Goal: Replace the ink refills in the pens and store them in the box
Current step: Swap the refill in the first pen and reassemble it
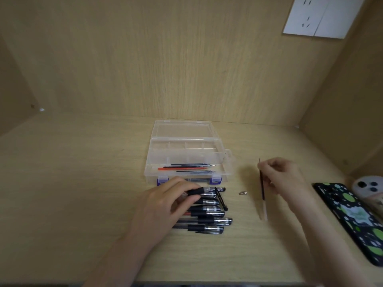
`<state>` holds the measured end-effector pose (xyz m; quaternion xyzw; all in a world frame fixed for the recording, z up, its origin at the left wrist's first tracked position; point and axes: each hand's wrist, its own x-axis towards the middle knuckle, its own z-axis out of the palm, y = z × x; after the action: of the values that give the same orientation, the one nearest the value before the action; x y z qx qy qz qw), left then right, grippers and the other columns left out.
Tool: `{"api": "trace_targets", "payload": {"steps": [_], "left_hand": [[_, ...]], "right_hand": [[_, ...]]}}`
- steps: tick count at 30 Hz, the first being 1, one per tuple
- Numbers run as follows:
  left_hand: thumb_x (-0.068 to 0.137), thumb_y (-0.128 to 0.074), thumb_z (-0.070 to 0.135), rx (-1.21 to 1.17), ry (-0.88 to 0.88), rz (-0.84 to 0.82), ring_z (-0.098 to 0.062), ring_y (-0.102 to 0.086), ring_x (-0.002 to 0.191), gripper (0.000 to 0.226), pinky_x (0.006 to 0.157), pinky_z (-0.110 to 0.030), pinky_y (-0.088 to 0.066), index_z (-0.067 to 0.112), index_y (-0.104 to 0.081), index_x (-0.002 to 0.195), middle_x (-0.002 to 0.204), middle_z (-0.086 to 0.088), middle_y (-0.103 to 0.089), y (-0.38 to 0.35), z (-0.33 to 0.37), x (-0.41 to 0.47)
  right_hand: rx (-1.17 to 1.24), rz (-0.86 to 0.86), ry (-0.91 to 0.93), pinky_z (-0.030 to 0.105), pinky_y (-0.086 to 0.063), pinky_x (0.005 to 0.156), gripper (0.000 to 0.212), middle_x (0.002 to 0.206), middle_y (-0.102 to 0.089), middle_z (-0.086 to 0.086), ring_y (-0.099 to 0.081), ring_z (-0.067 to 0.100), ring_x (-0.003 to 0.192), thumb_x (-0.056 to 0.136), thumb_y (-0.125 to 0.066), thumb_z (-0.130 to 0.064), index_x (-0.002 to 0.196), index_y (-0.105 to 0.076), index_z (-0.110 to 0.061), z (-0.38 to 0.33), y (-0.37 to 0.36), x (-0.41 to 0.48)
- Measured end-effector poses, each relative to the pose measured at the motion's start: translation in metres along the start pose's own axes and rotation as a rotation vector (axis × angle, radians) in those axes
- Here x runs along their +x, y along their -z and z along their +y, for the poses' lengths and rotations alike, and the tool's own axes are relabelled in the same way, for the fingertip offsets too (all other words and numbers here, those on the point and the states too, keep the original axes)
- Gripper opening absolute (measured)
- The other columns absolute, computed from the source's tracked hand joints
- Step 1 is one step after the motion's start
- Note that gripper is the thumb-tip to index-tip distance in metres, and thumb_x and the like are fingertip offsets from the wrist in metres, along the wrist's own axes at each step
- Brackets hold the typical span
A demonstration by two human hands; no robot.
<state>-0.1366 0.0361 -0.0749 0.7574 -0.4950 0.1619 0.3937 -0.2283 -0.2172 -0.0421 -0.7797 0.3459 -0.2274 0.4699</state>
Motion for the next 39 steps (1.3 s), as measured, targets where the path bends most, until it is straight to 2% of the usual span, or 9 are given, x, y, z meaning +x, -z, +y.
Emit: {"api": "trace_targets", "payload": {"steps": [3,9,13,16,21,24,28,32,39], "left_hand": [[0.091,-0.049,0.039,0.003,0.006,-0.006,0.005,-0.055,0.071,0.018,0.057,-0.016,-0.049,0.031,-0.058,0.105,0.093,0.018,-0.058,0.000,0.000,0.000],[0.092,-0.049,0.041,0.003,0.009,-0.015,0.005,-0.054,0.070,0.022,0.057,-0.016,-0.048,0.028,-0.062,0.103,0.091,0.018,-0.059,0.000,-0.001,-0.001],[0.092,-0.049,0.041,0.001,0.008,-0.014,0.006,-0.054,0.069,0.023,0.057,-0.016,-0.047,0.027,-0.063,0.102,0.090,0.018,-0.059,-0.001,-0.001,-0.001],[0.092,-0.050,0.040,-0.021,0.010,-0.013,0.004,-0.055,0.071,0.021,0.057,-0.020,-0.049,0.027,-0.062,0.103,0.090,0.017,-0.059,-0.002,-0.002,-0.001],[0.091,-0.051,0.040,0.002,0.003,0.003,0.004,-0.054,0.069,0.020,0.055,-0.021,-0.049,0.028,-0.061,0.102,0.089,0.017,-0.059,-0.001,-0.002,0.000],[0.091,-0.050,0.041,0.012,0.010,0.000,0.007,-0.052,0.070,0.021,0.055,-0.018,-0.047,0.028,-0.062,0.102,0.090,0.018,-0.059,0.000,-0.002,-0.001],[0.091,-0.049,0.043,0.004,0.026,-0.001,0.007,-0.051,0.069,0.020,0.055,-0.022,-0.048,0.030,-0.061,0.102,0.090,0.018,-0.057,0.000,-0.002,-0.001],[0.092,-0.048,0.043,-0.018,0.026,-0.008,0.003,-0.056,0.072,0.021,0.056,-0.026,-0.050,0.030,-0.061,0.102,0.092,0.017,-0.060,-0.001,-0.002,0.000],[0.092,-0.048,0.042,0.006,0.024,-0.010,0.011,-0.047,0.067,0.021,0.054,-0.022,-0.047,0.029,-0.062,0.101,0.088,0.017,-0.058,0.000,-0.002,-0.001]], "right_hand": [[-0.200,-0.027,0.003,0.019,-0.038,0.045,0.016,0.056,-0.059,0.001,-0.052,0.007,0.042,0.088,-0.061,-0.021,0.078,-0.065,-0.009,0.011,-0.011,-0.001],[-0.316,-0.016,0.088,0.014,-0.035,0.051,0.023,0.064,-0.061,0.005,-0.051,0.013,0.058,0.088,-0.062,-0.024,0.075,-0.066,-0.006,0.015,-0.021,-0.002],[-0.256,0.019,0.308,0.009,-0.037,0.057,0.014,0.069,-0.063,-0.003,-0.052,0.008,0.065,0.088,-0.061,-0.018,0.074,-0.065,-0.017,0.001,-0.019,-0.006],[-0.255,-0.178,0.481,0.008,-0.035,0.068,0.011,0.081,-0.064,-0.014,-0.048,-0.001,0.077,0.090,-0.058,-0.028,0.083,-0.068,-0.028,-0.021,-0.028,-0.012],[-0.576,-0.283,0.785,0.027,-0.031,0.087,0.026,0.094,-0.056,-0.009,-0.034,0.012,0.092,0.094,-0.048,-0.036,0.101,-0.067,-0.020,-0.039,-0.063,-0.007],[-0.720,-0.426,0.724,0.031,-0.033,0.087,0.036,0.085,-0.056,-0.005,-0.034,0.014,0.088,0.097,-0.039,-0.042,0.096,-0.066,-0.017,-0.043,-0.074,0.001],[-0.791,-0.457,0.662,0.029,-0.027,0.085,0.050,0.090,-0.063,0.003,-0.032,0.012,0.089,0.096,-0.030,-0.051,0.086,-0.063,-0.015,-0.041,-0.079,0.004],[-0.863,-0.478,0.643,0.033,-0.026,0.089,0.046,0.097,-0.062,0.004,-0.033,0.015,0.094,0.095,-0.024,-0.055,0.083,-0.052,-0.021,-0.038,-0.080,0.000],[-0.838,-0.557,0.539,0.033,-0.026,0.089,0.049,0.095,-0.051,0.001,-0.032,0.017,0.099,0.090,-0.028,-0.062,0.090,-0.055,-0.021,-0.037,-0.083,0.007]]}}
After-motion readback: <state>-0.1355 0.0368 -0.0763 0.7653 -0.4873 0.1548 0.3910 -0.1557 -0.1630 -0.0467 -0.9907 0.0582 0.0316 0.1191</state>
